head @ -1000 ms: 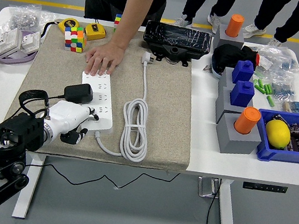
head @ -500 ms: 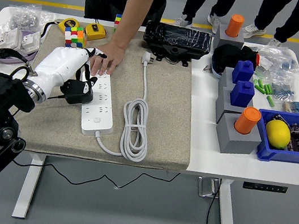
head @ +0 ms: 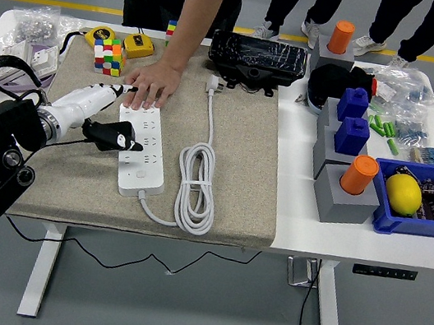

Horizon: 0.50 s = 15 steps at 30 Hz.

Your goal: Pick up the plug,place it near the board,insert it into the board,press the button

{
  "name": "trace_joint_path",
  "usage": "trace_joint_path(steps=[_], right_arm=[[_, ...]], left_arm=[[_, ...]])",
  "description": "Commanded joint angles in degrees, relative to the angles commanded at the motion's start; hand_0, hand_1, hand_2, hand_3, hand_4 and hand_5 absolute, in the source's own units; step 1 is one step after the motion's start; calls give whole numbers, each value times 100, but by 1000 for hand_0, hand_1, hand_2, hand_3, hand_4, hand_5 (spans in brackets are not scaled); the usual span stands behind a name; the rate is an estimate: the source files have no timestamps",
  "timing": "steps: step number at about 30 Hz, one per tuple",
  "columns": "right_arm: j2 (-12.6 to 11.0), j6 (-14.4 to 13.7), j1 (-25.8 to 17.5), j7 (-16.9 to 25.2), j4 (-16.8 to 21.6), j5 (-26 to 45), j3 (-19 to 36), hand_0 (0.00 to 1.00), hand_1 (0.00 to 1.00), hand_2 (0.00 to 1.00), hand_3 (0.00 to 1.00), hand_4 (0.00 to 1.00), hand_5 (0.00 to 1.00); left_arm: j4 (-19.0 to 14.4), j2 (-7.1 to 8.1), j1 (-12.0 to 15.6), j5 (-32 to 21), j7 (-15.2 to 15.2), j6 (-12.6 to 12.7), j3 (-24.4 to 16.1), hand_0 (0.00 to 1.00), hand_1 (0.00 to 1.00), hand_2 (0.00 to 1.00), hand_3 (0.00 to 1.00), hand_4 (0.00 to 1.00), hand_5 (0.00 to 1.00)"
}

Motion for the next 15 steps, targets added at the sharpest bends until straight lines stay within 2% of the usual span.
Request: trace_joint_path(steps=[7,12,13,15], right_arm=[[-1,1,-3,-4,0,2,-8,834,729,717,762,998,998],[-14,-3,3,-8,0,10,-16,834,729,717,762,998,998],[-15,-3,5,-9,0,11,-15,832,728,717,762,998,998],[-17,-5,5,-9,0,9,-15,832,728,717,762,998,998]], left_arm=[[453,-32,-68,132,2,107,-6,998,998,988,998,998,427],[657,-49,-95,181,-28,160,-11,998,998,988,998,998,427],[678,-53,-92,188,-28,159,-13,877,916,911,946,998,413],[704,-63,-82,190,-44,171,-16,877,916,911,946,998,413]])
